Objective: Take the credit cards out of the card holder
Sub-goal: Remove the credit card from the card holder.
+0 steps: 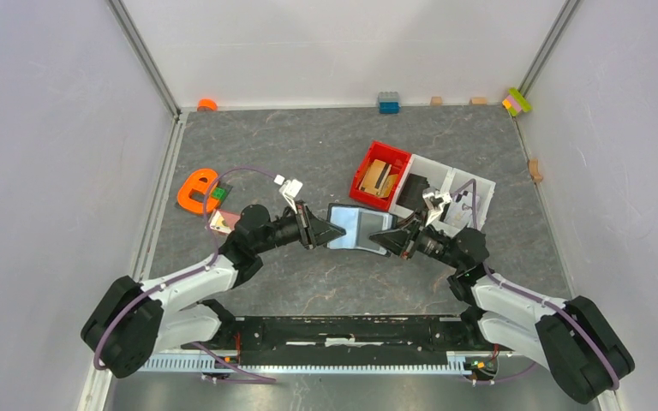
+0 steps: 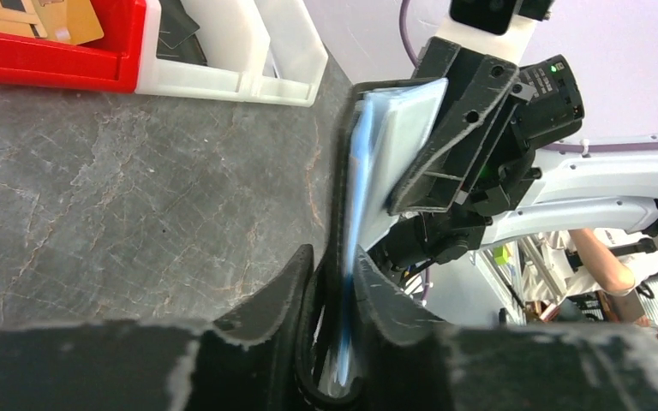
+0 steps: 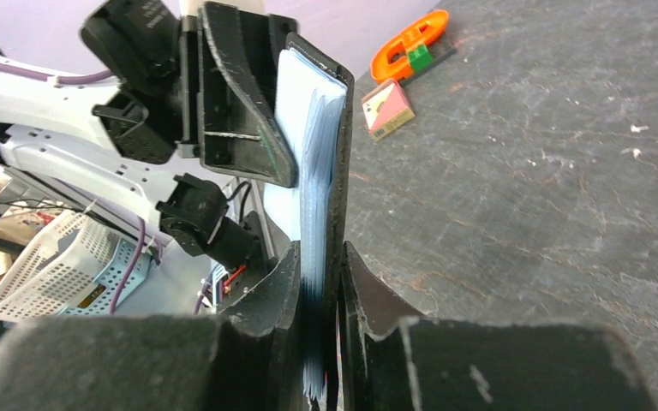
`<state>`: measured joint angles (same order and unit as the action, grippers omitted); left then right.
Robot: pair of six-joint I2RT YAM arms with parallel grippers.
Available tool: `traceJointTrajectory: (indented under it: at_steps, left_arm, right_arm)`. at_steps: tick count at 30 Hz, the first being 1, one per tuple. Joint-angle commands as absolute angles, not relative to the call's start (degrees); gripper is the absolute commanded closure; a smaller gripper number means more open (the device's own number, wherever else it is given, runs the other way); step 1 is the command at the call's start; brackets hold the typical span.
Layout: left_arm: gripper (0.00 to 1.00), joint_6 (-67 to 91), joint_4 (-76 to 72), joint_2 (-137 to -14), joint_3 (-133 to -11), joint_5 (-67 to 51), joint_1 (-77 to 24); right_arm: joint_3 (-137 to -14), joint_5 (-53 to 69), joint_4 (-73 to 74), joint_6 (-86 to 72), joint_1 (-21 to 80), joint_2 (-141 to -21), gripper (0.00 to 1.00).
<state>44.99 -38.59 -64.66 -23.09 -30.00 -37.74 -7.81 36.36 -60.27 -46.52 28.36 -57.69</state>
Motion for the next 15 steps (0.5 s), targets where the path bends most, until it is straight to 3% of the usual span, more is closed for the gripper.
traceJointTrajectory:
  at_steps: [1,3,5,9,11,13,15]
  left_arm:
    - [0.78,41.9,-34.9,-61.9,-25.3,-27.0,-38.0]
    - [0.86,41.3,-33.1,-61.6,-25.6,-25.8,-38.0]
    - [0.94,40.5,-30.6,-61.4,-26.3,-24.5,-38.0]
    - [0.98,39.5,-27.7,-60.3,-26.6,-21.9,-37.9]
    - [0.98,39.3,-27.2,-59.1,-26.3,-20.9,-37.9]
    - [0.98,39.0,-27.2,-57.9,-26.0,-20.8,-37.9]
    - [0.98,38.9,-27.0,-56.9,-25.7,-20.3,-37.9]
  right_arm:
    - [-11.0,34.9,-58.7,-44.6,28.3,-58.7,0.88]
    - [-11.4,34.4,-57.2,-43.7,28.3,-59.0,0.79]
    - [-11.7,34.4,-56.5,-43.4,28.3,-59.3,0.63]
    - [-12.0,35.1,-56.6,-43.4,28.3,-59.9,0.41]
    - [-12.0,35.2,-56.6,-43.6,28.3,-60.2,0.39]
    - [-12.2,35.7,-56.9,-43.7,28.3,-60.8,0.47]
    - [-12.1,36.2,-57.9,-44.2,28.3,-61.4,0.48]
